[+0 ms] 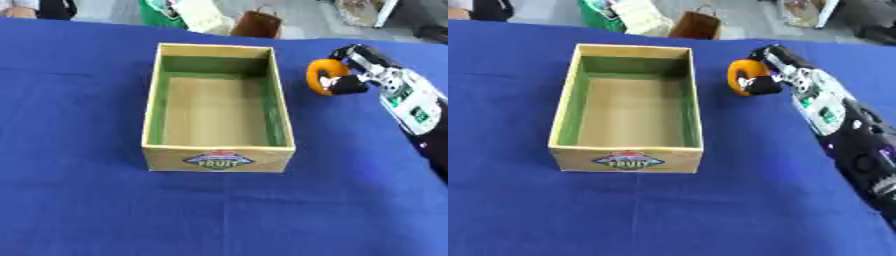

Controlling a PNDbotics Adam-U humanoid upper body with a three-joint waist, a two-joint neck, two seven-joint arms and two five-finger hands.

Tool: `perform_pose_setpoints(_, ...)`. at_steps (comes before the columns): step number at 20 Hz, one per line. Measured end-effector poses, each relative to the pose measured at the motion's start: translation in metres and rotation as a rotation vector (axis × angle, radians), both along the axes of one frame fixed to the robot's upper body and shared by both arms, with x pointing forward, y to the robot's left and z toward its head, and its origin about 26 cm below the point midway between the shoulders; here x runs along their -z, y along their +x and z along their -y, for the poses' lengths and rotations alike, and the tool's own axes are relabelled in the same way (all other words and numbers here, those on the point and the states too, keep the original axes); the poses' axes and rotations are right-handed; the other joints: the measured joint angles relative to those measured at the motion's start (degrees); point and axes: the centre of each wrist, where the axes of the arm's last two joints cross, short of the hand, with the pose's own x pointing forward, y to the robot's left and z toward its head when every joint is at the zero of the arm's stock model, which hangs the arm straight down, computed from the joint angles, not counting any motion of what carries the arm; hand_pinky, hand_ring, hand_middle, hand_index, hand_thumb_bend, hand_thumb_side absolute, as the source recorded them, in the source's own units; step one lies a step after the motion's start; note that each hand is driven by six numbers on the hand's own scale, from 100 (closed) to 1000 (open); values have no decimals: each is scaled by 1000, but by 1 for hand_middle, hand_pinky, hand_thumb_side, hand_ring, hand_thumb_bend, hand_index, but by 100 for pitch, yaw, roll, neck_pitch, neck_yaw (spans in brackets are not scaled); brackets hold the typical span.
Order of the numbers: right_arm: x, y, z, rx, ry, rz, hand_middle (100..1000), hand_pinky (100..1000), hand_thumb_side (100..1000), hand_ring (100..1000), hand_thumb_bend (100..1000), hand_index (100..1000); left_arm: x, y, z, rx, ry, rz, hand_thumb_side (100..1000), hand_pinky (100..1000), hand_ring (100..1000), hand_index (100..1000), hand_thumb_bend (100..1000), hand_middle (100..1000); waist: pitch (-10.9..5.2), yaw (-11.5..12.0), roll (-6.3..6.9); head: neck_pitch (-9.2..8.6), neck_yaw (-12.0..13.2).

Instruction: Pick up objects on the table and place them in the box.

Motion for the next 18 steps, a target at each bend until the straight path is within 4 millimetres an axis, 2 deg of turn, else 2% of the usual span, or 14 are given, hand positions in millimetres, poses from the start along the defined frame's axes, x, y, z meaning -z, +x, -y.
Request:
perform_pose_setpoints(5, -3, -2, -4, 29, 47, 74, 574, 724, 400, 863, 100, 615, 0, 0, 0, 1, 0, -3, 791, 532, 429, 585, 100, 460, -9, -22, 2, -1, 14)
perform_pose_setpoints(8, -9, -4, -9, 34, 76, 129, 572, 729, 457, 852, 100, 616, 0, 0, 0, 1, 0, -4, 790, 532, 429, 585, 100, 460, -50, -36, 5, -1, 24)
perform_pose_setpoints(14, -28, -11, -18, 2, 91, 207, 567, 733, 443, 849, 100, 608, 0, 0, 0, -1, -3, -8, 790, 530, 429, 585, 100, 460, -138, -51, 20, -1, 48)
perform_pose_setpoints(15, -32, -12, -20, -5, 91, 219, 567, 733, 494, 849, 100, 609, 0, 0, 0, -1, -3, -8, 789, 530, 429, 585, 100, 460, -159, -54, 21, -1, 50)
perform_pose_setpoints(16, -35, -14, -22, -12, 92, 230, 566, 734, 437, 848, 100, 609, 0, 0, 0, -1, -4, -9, 789, 530, 429, 585, 100, 460, -179, -60, 21, -1, 52)
perform_pose_setpoints(18, -43, -18, -25, -30, 96, 251, 567, 735, 434, 847, 100, 610, 0, 0, 0, -2, -5, -10, 788, 529, 429, 585, 100, 460, -216, -68, 22, 0, 60)
